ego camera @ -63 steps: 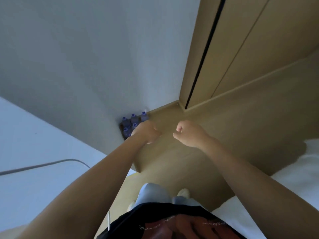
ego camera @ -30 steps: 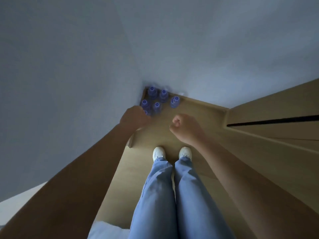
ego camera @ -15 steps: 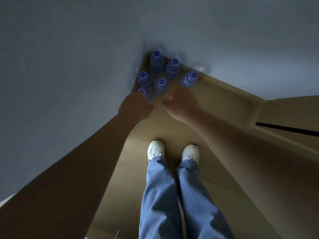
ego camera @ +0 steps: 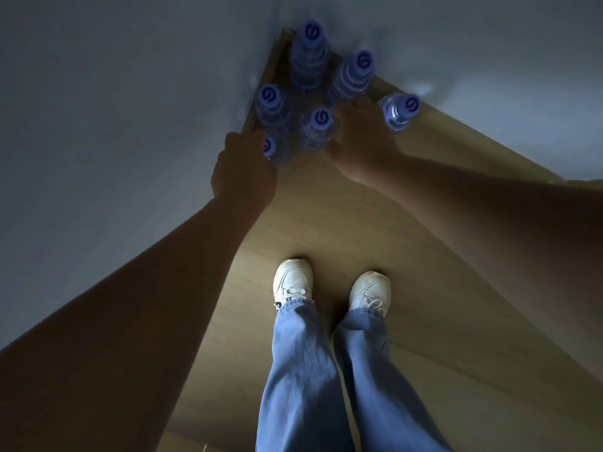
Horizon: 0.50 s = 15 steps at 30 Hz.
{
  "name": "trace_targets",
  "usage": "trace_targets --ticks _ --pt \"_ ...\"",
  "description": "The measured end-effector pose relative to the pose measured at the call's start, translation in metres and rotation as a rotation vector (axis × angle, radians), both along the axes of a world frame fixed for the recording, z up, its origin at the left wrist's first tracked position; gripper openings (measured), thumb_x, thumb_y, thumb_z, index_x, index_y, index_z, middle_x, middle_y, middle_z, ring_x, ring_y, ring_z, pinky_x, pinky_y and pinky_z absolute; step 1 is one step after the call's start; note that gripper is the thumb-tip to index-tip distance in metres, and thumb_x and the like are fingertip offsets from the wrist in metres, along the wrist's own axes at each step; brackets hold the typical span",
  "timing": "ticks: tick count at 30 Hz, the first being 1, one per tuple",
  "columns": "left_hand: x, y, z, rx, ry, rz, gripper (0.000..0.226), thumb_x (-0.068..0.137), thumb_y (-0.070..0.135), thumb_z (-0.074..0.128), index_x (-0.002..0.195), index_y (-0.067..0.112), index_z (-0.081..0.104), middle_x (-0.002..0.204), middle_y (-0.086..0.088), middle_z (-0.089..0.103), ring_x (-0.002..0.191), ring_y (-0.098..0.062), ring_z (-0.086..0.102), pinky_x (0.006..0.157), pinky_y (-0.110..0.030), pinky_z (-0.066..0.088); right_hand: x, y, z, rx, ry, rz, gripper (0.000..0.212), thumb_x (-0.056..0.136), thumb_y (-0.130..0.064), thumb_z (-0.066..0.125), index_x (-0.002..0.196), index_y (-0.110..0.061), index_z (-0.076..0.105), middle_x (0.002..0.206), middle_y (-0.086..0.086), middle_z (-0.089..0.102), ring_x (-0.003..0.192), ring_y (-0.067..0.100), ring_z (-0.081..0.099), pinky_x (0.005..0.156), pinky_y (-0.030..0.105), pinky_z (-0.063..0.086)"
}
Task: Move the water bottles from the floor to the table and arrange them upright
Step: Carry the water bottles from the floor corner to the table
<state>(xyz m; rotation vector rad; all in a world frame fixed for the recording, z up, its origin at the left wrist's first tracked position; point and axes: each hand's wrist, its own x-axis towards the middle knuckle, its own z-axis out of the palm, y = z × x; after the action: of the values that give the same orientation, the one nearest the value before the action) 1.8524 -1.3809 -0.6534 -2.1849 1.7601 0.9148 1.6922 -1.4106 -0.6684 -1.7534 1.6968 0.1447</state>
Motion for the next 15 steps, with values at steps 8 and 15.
trace_targets --ticks 8,15 --pt "0.001 -0.006 -0.04 0.026 0.073 0.024 0.044 0.09 0.014 0.049 0.133 0.016 0.039 0.126 -0.016 0.041 0.108 -0.034 0.051 0.084 -0.035 0.042 0.01 -0.012 -0.033 0.045 -0.058 -0.026 0.047 0.085 -0.013 0.055 0.131 -0.011 0.041 0.134 0.013 0.041 0.122 0.029 0.042 0.099 0.038 0.039" --pt "-0.008 -0.016 -0.051 -0.024 0.125 0.036 0.035 0.095 0.01 0.044 0.13 0.005 0.042 0.117 -0.013 0.045 0.112 -0.028 0.048 0.082 -0.024 0.038 0.016 -0.019 -0.047 -0.001 -0.031 0.052 0.023 0.088 -0.007 0.047 0.112 -0.008 0.049 0.113 0.009 0.051 0.104 0.024 0.049 0.086 0.033 0.04"
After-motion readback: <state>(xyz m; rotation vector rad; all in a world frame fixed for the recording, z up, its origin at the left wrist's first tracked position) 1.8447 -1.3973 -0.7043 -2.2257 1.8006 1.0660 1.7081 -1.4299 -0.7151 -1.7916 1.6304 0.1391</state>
